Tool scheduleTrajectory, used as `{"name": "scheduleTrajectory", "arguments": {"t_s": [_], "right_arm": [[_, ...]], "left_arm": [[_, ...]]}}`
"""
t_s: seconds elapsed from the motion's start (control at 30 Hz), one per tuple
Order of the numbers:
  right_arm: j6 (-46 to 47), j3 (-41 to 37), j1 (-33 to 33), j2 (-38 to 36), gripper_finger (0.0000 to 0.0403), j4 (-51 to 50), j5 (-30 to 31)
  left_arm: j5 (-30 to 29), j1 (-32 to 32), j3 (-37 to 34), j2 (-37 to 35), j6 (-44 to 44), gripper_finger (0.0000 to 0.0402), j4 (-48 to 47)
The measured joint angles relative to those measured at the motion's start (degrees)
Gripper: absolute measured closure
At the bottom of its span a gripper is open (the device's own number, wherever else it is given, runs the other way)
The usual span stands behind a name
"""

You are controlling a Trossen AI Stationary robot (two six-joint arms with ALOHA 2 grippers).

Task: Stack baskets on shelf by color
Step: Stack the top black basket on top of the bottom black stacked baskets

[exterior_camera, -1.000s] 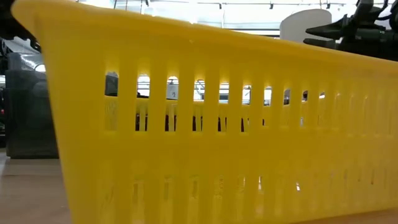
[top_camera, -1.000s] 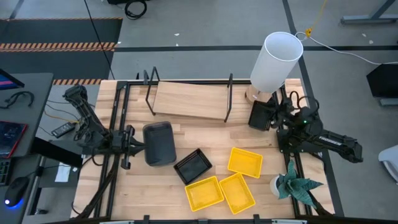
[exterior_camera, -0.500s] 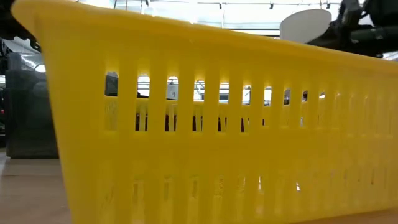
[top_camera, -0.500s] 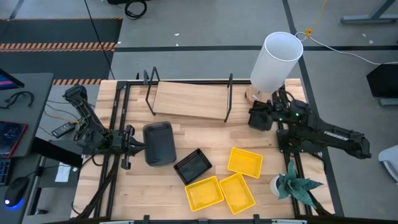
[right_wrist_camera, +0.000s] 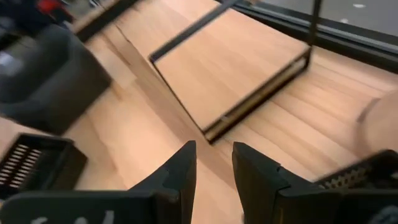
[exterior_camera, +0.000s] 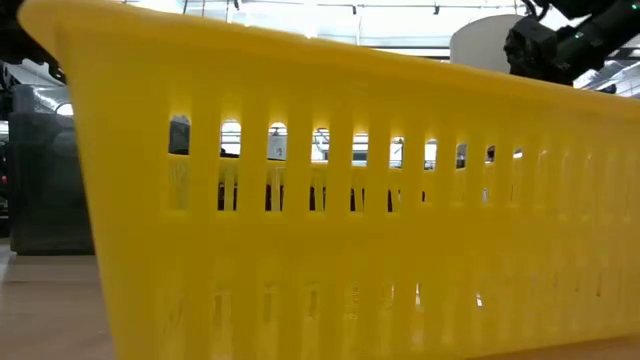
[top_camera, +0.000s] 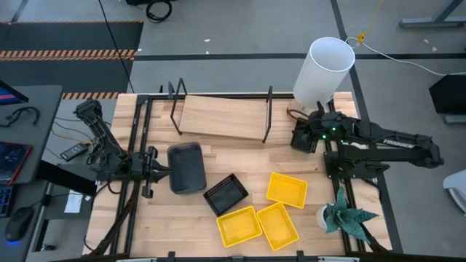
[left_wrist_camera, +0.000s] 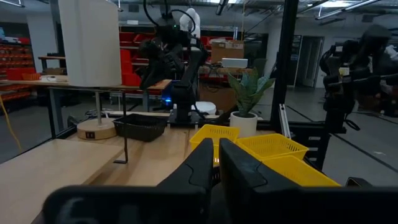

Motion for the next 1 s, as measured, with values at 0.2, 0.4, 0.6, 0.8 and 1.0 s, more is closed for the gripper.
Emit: {"name": "scheduleTrajectory", "arguments": {"t_s": [0.2, 0.4, 0.6, 0.8, 1.0], "right_arm": [[-0.77, 6.91, -0.11, 5.91, 0.0294, -8.16, 1.21], [-2.67, 10.82, -0.13, 11.91, 0.0294, -14.18, 6.64], [-2.17, 11.78, -0.79, 19.95, 0.0294, -20.85, 2.73], [-1.34, 11.75, 3.39, 28.74, 0.0279, -23.7, -3.44], [-2.52, 11.75, 7.0, 34.91, 0.0232, -24.53, -3.58]], "left_arm": [[0.0, 0.0, -0.02, 0.0, 0.02, 0.0378, 0.0], [0.0, 0.0, -0.02, 0.0, 0.0, 0.0373, -0.02], [0.0, 0.0, -0.02, 0.0, 0.0, 0.0366, -0.02], [0.02, 0.0, -0.04, 0.0, 0.01, 0.0373, -0.02], [0.02, 0.0, -0.04, 0.0, 0.01, 0.0378, -0.02]]}}
